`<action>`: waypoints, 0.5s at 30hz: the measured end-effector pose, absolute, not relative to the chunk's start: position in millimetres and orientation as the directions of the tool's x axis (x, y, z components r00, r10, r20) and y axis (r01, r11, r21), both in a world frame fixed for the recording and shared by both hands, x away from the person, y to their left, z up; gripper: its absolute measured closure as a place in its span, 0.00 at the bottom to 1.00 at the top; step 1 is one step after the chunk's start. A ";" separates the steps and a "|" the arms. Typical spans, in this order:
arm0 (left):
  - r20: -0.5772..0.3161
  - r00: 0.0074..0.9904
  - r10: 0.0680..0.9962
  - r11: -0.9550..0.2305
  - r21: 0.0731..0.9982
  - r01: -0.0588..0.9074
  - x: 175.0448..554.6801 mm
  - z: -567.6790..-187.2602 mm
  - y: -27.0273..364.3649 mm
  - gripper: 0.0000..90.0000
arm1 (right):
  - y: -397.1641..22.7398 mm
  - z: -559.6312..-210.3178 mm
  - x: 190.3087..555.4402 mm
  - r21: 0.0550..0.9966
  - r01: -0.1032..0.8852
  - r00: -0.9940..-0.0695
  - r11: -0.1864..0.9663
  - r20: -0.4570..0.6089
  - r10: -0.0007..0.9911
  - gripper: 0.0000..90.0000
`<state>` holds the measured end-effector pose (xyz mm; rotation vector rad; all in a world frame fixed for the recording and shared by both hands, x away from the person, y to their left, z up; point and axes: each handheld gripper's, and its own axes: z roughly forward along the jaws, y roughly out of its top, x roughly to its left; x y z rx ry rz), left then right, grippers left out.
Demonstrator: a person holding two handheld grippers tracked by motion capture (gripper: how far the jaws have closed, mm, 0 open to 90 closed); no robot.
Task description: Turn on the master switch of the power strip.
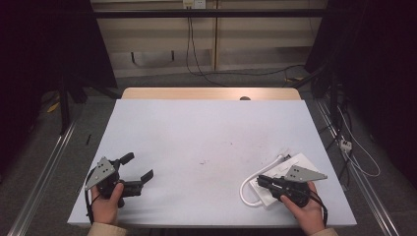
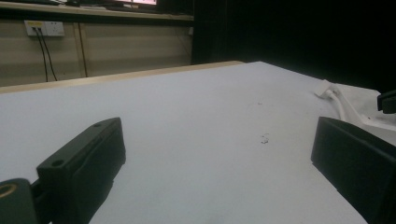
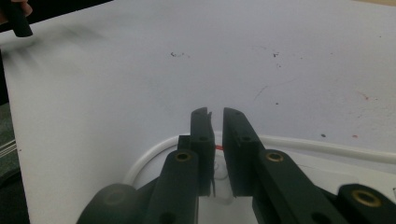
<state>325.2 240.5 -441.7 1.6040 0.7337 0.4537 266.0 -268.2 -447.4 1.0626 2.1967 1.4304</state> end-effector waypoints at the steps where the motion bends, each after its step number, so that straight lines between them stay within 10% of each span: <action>1: -0.116 0.720 0.684 -0.046 0.978 0.201 325.2 -441.7 240.5 0.03 | -268.2 -447.3 266.0 0.881 0.415 -0.677 0.226 0.133 0.724 0.93; 15: -0.123 0.720 0.683 -0.040 0.978 0.205 325.5 -441.9 240.3 0.03 | -268.0 -448.0 266.4 0.873 0.427 -0.685 0.237 0.140 0.715 0.98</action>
